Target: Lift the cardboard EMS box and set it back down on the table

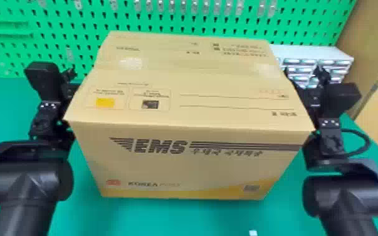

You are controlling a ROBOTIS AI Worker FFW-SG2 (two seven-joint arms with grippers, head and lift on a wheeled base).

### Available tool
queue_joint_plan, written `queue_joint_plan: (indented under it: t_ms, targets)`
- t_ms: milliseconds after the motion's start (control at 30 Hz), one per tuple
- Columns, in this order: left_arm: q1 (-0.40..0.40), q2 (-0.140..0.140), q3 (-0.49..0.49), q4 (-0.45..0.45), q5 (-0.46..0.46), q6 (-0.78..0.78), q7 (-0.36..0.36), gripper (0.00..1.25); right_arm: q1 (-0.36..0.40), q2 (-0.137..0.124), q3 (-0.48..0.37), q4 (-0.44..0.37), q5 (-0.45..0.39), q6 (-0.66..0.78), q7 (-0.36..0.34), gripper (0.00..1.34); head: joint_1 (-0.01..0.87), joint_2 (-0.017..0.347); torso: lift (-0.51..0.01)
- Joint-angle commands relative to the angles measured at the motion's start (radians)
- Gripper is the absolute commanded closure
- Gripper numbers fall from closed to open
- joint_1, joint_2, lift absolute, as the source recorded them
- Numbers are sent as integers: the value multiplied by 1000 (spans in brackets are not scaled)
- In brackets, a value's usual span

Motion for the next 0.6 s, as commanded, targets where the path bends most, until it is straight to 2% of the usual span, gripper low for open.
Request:
queue_joint_plan:
  t_ms: [0, 567]
  targets:
    - [2, 0, 4, -2, -5, 0, -58, 463, -3, -2, 2, 0, 8, 2, 0, 496, 678, -14, -95]
    - [6, 0, 1, -4, -3, 6, -60, 463, 1, -4, 7, 0, 12, 6, 0, 496, 678, -14, -95]
